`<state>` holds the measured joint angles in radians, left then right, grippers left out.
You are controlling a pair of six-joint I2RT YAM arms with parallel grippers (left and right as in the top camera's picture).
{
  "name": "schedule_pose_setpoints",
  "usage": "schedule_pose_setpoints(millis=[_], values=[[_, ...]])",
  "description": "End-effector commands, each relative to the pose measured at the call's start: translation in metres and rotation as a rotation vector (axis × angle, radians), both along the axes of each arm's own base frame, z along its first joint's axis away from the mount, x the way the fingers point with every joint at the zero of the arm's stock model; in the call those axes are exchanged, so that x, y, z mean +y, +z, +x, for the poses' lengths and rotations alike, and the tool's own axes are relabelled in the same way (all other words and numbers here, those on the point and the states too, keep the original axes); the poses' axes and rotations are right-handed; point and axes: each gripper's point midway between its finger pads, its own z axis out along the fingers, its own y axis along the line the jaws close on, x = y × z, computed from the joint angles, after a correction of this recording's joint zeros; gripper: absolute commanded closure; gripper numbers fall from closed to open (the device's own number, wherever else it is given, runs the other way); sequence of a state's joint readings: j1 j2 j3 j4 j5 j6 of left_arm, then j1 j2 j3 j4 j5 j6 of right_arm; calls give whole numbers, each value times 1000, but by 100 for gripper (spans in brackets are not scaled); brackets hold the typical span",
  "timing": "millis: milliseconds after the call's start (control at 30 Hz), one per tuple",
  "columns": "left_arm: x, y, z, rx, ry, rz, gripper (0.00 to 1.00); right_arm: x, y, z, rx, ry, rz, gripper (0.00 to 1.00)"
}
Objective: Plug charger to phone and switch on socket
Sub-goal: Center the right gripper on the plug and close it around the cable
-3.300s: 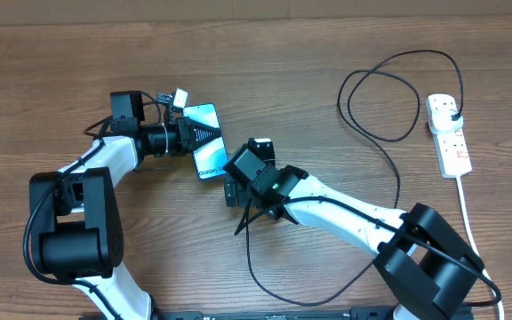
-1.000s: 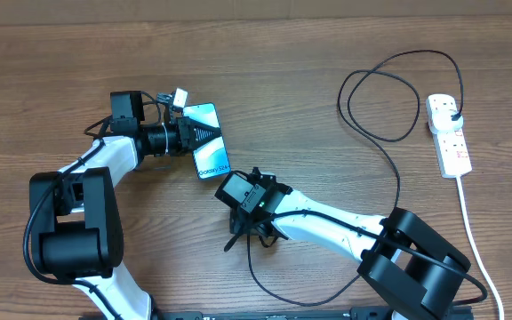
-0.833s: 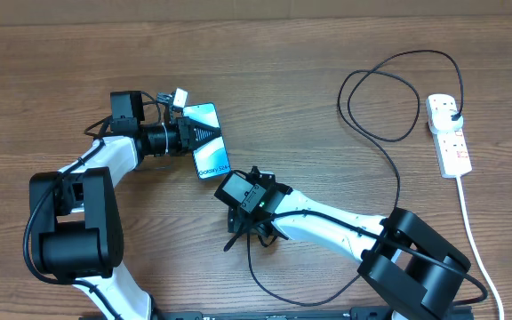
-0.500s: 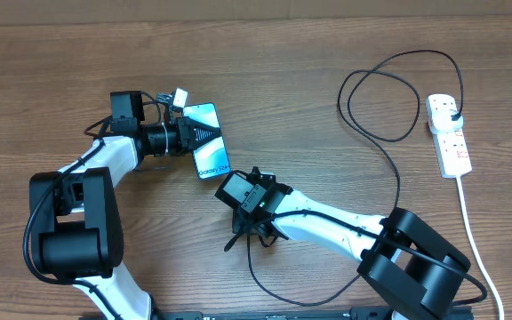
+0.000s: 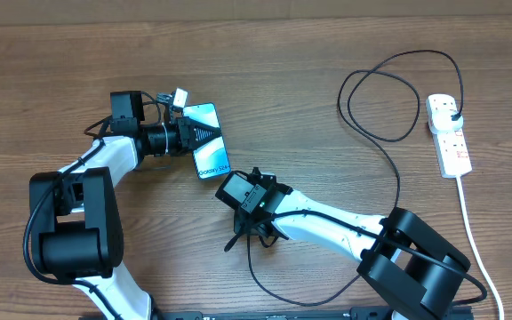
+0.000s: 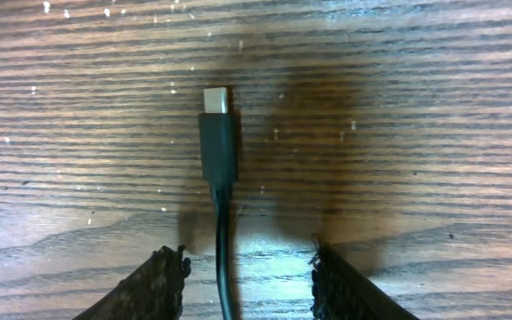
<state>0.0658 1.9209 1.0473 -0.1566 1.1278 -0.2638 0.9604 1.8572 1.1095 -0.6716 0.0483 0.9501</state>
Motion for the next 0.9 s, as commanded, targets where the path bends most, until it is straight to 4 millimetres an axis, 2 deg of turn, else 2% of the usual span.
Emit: schedule_pose_setpoints(millis=[0,167,400,567,700,867], values=[[-2,16,0,-28,-9,-22,96,-3,-5,-3,7,-6,-12,51],[-2,16,0,-28,-9,-22,96,-4,-4,5,-34,-14,-23,51],[-2,16,0,-28,-9,-22,96,-2,-4,2,-30,-6,-20,60],[-2,16,0,-28,-9,-22,96,-6,-2,16,-105,-23,-47,65],[-2,16,0,-27,-9,-22,96,0,1,23,-142,-2,-32,70],[-2,16,0,-27,-9,-22,96,9,-3,10,-143,42,-38,70]])
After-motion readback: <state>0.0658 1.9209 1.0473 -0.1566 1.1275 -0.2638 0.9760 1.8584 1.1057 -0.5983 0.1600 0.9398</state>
